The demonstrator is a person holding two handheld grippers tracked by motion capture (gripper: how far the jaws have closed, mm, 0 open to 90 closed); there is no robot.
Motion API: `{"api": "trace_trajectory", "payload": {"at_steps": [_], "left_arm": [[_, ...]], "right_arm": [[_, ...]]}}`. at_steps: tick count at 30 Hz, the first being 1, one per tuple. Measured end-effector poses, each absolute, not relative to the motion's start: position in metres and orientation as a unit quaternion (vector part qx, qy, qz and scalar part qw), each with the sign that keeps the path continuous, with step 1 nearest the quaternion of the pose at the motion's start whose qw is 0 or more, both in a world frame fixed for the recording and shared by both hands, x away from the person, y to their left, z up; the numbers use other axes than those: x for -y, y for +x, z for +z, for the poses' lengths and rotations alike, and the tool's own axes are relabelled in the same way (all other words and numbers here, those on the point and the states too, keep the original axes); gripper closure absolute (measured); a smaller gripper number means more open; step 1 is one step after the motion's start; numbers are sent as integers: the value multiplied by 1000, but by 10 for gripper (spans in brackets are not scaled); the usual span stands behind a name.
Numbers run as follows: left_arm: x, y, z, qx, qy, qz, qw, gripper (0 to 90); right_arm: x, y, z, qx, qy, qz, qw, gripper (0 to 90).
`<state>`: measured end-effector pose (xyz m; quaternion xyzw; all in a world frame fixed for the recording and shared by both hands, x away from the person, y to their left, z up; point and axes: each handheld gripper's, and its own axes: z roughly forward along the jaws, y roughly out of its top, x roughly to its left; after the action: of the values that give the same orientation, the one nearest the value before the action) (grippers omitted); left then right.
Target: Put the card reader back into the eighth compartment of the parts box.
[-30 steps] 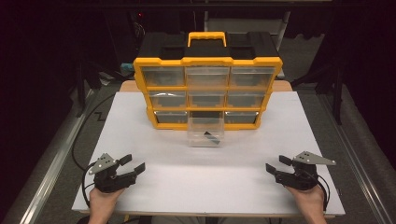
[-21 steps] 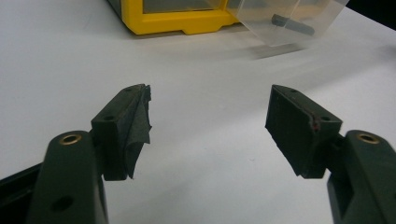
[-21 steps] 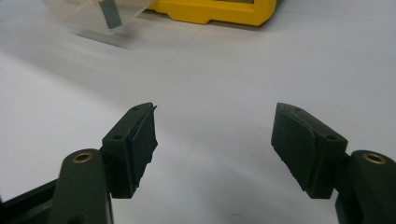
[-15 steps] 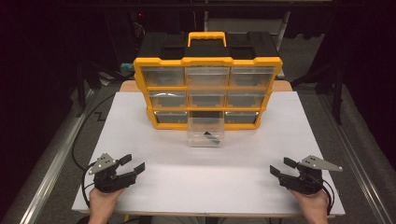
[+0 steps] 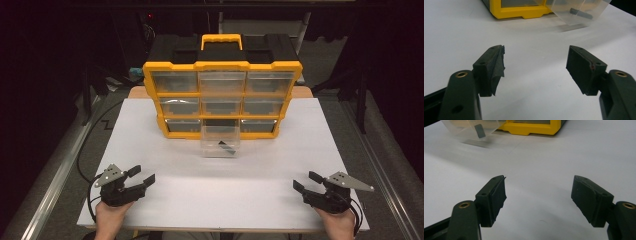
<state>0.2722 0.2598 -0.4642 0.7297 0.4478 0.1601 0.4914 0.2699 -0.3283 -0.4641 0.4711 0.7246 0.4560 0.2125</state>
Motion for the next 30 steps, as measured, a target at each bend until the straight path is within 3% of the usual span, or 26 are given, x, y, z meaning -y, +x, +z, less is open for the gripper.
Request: {"api": "trace_trajectory", "payload": {"at_steps": [30], "left_arm": [[-261,272,-464,-449,727,160,494,313]], "right_arm": [[336,257,-465,-703,478,473,232,261]]}}
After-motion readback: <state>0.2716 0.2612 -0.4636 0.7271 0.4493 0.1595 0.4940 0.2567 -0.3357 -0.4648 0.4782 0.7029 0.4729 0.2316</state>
